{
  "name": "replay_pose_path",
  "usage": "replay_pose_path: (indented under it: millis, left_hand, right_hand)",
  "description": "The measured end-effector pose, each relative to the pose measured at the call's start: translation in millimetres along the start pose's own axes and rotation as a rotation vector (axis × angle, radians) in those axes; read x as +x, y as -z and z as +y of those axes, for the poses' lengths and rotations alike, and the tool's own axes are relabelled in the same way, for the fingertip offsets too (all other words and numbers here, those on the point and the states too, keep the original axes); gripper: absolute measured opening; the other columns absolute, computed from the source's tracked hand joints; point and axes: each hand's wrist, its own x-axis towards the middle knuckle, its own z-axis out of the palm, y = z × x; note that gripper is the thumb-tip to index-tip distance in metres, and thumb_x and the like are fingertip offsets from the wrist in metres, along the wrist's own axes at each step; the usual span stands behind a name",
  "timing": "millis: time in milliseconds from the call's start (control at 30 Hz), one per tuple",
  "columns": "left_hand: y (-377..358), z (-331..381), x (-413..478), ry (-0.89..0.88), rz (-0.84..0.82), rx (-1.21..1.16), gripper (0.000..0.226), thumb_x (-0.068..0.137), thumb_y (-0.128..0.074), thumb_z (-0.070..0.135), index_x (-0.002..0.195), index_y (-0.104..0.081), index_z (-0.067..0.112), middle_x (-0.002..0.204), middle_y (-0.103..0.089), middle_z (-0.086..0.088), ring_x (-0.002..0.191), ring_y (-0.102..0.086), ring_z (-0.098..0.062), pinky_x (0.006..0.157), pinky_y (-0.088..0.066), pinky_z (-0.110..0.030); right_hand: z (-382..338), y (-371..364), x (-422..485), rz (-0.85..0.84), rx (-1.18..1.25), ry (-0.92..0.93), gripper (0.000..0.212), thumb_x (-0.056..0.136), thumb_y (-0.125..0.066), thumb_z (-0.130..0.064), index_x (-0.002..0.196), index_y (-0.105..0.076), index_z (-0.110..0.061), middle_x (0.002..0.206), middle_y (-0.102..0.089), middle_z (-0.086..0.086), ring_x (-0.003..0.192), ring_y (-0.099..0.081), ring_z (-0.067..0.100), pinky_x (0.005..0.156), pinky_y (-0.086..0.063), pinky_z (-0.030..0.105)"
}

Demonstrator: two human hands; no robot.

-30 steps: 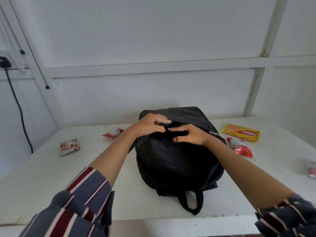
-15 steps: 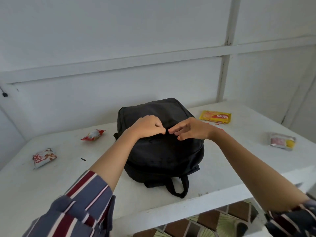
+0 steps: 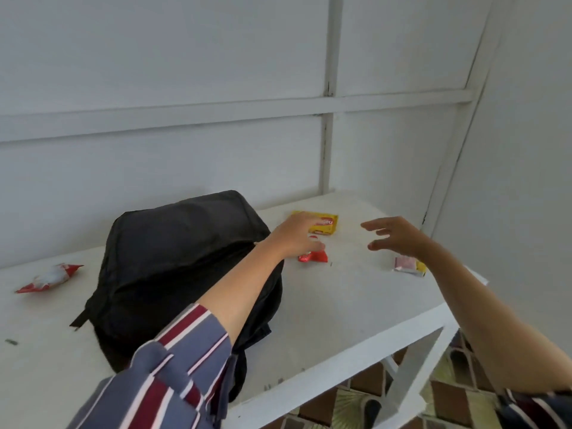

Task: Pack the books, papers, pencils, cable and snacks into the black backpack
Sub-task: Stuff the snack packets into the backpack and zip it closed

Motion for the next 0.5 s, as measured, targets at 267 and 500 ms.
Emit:
replay_pose_path:
  millis: [267, 500]
  left_hand:
    - [-54.3, -17.6, 56.7, 0.234, -0.181, 0.32, 0.081, 0.08, -0.068, 0.037, 0.147, -0.022, 0.029, 0.156, -0.004, -0.011, 0.142, -0.004, -0.034, 0.112, -0.022, -0.047]
    - [-62.3, -30.2, 68.3, 0.342, -0.247, 0.36, 0.074, 0.09, -0.057, 0.017, 0.148, -0.015, 0.034, 0.157, 0.003, -0.009, 0.142, -0.008, -0.038, 0.113, -0.024, -0.047]
  right_hand:
    - [93.7, 20.8, 2.8, -0.218, -0.284, -0.194, 0.075, 0.069, -0.081, -0.028, 0.134, -0.044, -0.027, 0.144, -0.033, 0.001, 0.133, -0.031, 0.02, 0.111, -0.028, 0.036]
    - [101.2, 22.3, 13.1, -0.264, -0.384, -0.116, 0.07, 0.073, -0.078, -0.026, 0.134, -0.043, -0.028, 0.136, -0.036, 0.002, 0.127, -0.03, 0.023, 0.104, -0.021, 0.027]
